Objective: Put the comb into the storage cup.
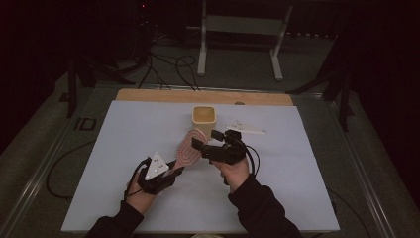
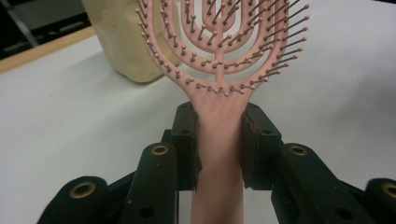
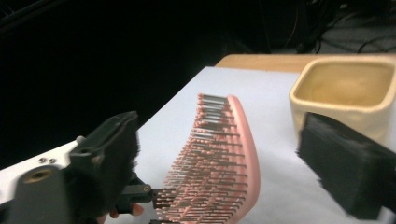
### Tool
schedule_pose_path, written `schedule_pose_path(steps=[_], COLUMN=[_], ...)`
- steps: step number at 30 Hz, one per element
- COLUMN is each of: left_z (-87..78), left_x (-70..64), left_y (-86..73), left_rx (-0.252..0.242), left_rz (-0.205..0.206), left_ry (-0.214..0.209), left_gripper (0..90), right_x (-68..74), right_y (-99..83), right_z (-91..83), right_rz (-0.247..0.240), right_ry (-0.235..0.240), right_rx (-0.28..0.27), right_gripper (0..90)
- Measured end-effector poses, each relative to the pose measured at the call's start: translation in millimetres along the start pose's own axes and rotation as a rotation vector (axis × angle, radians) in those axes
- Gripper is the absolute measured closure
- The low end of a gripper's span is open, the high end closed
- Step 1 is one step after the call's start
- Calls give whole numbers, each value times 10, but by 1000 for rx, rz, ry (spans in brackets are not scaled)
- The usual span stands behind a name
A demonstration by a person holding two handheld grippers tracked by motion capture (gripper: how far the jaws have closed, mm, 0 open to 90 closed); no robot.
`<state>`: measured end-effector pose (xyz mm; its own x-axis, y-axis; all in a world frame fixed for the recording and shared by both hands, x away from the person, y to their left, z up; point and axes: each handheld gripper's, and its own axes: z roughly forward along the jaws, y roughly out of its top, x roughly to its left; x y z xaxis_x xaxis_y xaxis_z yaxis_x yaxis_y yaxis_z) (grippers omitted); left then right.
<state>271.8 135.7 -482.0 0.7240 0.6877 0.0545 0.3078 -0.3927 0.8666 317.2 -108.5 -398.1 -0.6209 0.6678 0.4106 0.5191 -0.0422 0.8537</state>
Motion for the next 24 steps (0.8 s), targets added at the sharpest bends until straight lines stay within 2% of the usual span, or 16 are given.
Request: schedule_pose_path(steps=[2,5,9,11,14,21,24], left_z=[-7,-12,-4,-4,-5,-4,6], left_x=[1,0,-3,-6,0,4,4], left_y=[2,3,1,-2,-2,-3,-11], left_rx=[-7,-14,-16,-13,-13,-9,-3], left_rz=[2,0,-5,1,-6,-4,-5], left_ry=[2,3,-6,-1,-9,-3,-4], left_gripper=[711,711,711,711,711,710,710], right_x=[-23,-48,-50,-52,-43,-92,-106], right_y=[-24,-68,-125,-136,-193,-212,-212], right_z=[35,88,157,168,230,234,230], right_rz=[24,58,85,88,109,133,129], right_ry=[21,51,91,97,124,127,133], right_rx=[16,42,74,80,109,112,114], right_gripper=[144,216,284,290,364,502,560])
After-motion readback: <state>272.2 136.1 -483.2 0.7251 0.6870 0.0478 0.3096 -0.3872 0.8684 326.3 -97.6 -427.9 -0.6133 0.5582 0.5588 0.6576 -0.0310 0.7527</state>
